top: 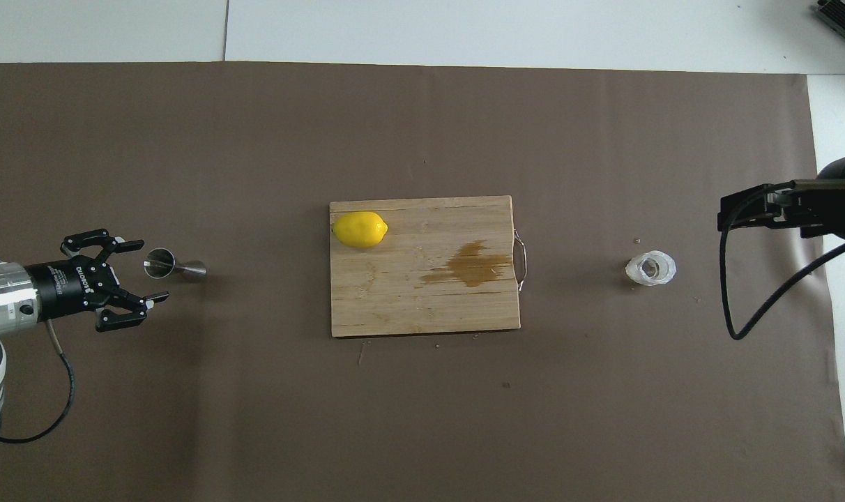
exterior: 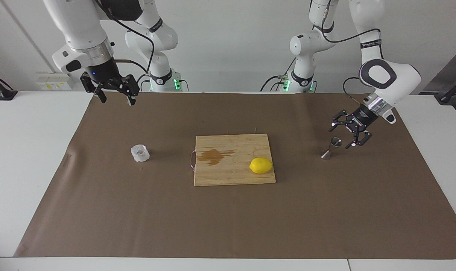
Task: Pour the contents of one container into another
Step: 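Open the left gripper and advance it around the metal cup, then close the left gripper on the metal cup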
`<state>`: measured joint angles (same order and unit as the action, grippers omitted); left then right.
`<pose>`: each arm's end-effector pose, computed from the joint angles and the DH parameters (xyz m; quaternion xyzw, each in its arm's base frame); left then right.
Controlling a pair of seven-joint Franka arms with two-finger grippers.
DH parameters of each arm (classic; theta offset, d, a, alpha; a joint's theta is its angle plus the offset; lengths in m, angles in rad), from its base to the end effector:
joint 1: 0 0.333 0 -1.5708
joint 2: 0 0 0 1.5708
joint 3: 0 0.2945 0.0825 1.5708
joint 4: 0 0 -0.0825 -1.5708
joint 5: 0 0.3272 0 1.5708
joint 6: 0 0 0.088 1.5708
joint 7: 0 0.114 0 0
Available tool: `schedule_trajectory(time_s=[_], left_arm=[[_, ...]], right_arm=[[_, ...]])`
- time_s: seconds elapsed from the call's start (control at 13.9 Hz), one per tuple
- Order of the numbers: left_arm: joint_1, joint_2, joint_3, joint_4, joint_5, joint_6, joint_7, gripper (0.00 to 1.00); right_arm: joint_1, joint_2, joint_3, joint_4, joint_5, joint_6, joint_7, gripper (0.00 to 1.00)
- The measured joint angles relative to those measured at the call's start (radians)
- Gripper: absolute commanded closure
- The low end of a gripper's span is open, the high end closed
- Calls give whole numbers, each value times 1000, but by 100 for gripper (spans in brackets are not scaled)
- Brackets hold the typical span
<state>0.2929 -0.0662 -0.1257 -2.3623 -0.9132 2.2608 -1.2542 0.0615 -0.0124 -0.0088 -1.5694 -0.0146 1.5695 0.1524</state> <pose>0.4525 0.0506 0.3688 0.4940 0.8037 -0.1840 0.2758 0.4937 0.0243 0.6026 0.9987 -0.0499 0.0070 0.0066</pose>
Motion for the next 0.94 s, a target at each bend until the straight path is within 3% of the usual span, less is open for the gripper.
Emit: schedule_trajectory(time_s=[0.94], left_arm=[[-4,18,-5,10,-18,-3,0,0]], right_arm=[[0,0,0,0,0,0,0,0]])
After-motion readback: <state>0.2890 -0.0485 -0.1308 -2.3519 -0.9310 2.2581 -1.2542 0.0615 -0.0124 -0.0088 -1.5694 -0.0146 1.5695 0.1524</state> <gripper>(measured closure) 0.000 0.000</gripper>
